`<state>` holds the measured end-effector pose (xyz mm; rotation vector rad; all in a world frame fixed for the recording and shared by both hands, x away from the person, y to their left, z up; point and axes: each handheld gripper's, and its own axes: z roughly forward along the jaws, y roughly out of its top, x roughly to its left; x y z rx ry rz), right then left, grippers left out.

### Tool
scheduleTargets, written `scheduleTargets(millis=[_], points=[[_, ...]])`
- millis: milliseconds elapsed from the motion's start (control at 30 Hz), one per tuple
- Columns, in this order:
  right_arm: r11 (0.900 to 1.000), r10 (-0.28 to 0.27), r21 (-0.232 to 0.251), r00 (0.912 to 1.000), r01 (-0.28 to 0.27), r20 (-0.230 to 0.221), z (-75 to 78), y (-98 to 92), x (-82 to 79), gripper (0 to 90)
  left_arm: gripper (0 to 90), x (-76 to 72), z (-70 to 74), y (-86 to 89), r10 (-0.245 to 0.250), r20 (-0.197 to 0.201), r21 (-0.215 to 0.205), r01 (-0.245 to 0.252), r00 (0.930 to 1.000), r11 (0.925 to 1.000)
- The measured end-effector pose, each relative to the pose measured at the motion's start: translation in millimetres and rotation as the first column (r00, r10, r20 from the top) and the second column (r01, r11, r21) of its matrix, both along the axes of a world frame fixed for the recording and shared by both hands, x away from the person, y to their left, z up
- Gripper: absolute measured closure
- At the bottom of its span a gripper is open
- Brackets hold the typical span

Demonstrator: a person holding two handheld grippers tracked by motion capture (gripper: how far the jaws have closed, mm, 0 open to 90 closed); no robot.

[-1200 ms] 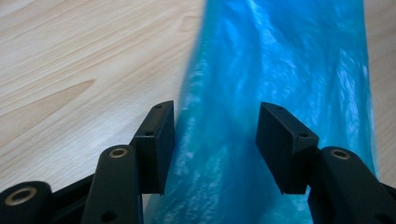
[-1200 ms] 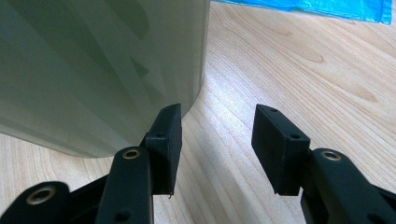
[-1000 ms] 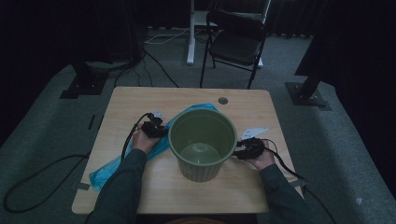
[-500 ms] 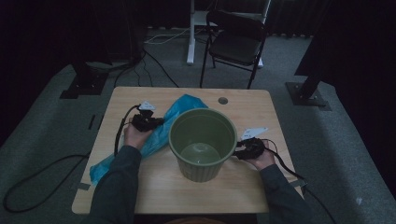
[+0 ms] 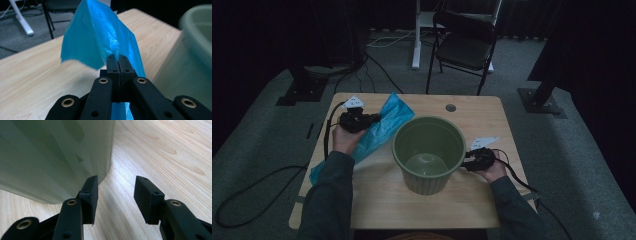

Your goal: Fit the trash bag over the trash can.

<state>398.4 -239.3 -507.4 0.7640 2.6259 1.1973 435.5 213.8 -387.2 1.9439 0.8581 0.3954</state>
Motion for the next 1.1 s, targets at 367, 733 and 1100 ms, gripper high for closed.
scheduleTargets(millis=[367,733,1100], points=[[1.0,0.008,-0.002,1.0,-0.008,-0.002,-0.5,1.0,0.1,54.0,89.4,-19.2,43.1,-1.6,-0.082,0.055,-0.046,0.084,0.9952,0.9954],[1.0,0.007,-0.003,0.9999,-0.007,-0.007,-0.8,1.2,0.1,54.1,89.3,-38.0,71.9,-8.9,-0.278,0.056,-0.127,0.283,0.9591,0.9508],[1.0,0.006,-0.002,1.0,-0.006,-0.006,-0.7,0.5,0.7,54.1,89.2,-56.4,91.3,-10.8,-0.391,0.092,-0.153,0.401,0.916,0.9034]])
